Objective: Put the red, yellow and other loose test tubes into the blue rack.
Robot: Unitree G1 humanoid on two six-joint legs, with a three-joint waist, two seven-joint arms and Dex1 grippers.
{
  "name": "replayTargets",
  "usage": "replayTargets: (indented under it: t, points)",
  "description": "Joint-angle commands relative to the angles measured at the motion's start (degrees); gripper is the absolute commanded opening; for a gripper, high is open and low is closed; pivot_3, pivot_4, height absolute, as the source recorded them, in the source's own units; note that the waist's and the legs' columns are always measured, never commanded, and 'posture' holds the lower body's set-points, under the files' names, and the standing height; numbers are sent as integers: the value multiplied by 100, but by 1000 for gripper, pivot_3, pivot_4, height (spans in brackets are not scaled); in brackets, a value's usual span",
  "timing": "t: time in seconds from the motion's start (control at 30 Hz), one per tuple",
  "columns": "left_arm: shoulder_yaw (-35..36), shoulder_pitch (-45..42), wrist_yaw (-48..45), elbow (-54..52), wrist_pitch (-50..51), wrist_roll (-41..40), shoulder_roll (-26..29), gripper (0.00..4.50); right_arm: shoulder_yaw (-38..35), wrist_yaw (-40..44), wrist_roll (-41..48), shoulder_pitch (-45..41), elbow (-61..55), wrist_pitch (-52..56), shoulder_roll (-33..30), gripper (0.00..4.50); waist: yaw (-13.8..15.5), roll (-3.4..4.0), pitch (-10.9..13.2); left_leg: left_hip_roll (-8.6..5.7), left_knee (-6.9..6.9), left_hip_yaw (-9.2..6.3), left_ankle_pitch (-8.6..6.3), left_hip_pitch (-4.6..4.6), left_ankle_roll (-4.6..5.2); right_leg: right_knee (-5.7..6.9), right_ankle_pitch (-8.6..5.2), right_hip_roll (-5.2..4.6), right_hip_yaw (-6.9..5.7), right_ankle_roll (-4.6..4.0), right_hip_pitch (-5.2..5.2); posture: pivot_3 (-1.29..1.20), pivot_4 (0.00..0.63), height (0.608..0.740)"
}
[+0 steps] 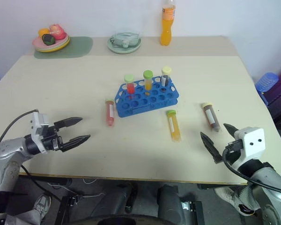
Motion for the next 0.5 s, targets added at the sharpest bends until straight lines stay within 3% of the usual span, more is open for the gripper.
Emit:
replayTargets:
  t: [0.03,0.23,0.5]
  points:
    - [60,17,-105,-66,-201,-69,-73,4461,-35,-203,35,-156,-327,232,-105,4500,3,-1,0,0,1,0,0,0,0,0,0,0,0,0,0,0,150,740]
    - [-28,-17,-467,-128,-447,-128,-228,4461,-49,-922,543,-1115,-511,1818,-520,4500,-2,-1,1,1,4,2,0,0,1,0,3,1,0,-3,-1,0,150,740]
    - [-334,-196,-1118,-173,-439,-109,48,4461,96,-1633,1238,-3703,748,4979,-1358,4500,-5,-8,7,7,9,11,2,-14,3,-5,8,0,-2,-10,-11,0,150,740]
